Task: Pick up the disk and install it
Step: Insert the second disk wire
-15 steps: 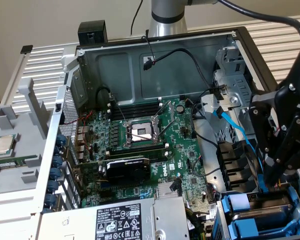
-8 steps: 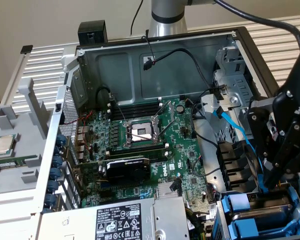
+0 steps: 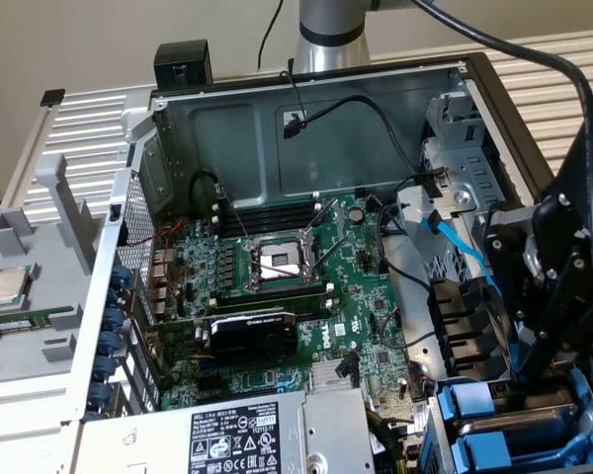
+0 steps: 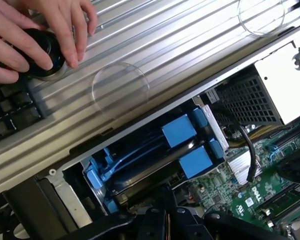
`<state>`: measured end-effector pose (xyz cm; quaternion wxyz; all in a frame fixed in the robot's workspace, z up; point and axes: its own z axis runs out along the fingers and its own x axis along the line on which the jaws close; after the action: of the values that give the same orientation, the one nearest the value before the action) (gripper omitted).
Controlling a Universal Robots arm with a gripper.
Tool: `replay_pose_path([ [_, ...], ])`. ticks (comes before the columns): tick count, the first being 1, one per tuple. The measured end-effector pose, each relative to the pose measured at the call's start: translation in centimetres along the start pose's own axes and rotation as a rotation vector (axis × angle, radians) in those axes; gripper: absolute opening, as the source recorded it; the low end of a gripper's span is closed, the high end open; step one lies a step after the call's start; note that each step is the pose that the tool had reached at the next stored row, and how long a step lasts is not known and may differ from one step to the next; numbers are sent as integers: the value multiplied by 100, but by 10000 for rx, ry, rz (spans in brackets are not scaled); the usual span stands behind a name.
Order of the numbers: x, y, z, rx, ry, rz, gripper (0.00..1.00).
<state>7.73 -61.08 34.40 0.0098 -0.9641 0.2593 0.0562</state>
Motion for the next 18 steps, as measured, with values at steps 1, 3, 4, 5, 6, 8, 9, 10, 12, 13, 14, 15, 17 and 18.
replay_pose_path([
  [1, -2, 1, 5, 1, 3, -1, 11],
  [3, -4, 3, 13, -6, 10, 0, 11],
  [4, -4, 4, 17, -3, 11, -1, 11],
  [5, -5, 5, 21, -1, 15, 0, 11],
  [6, -6, 5, 24, 3, 22, 0, 11],
  [8, -6, 6, 24, 2, 25, 0, 11],
  [9, -6, 5, 25, 5, 30, -1, 11],
  [10, -7, 6, 27, 9, 35, 0, 11],
  [12, -7, 6, 29, 6, 44, 0, 11],
  [13, -7, 6, 30, 3, 51, 0, 11],
  [14, -7, 7, 30, 2, 58, 1, 11],
  [15, -7, 6, 31, 0, 65, 1, 11],
  [17, -9, 6, 32, -8, 88, 2, 11],
  [18, -9, 6, 32, -16, 96, 4, 11],
])
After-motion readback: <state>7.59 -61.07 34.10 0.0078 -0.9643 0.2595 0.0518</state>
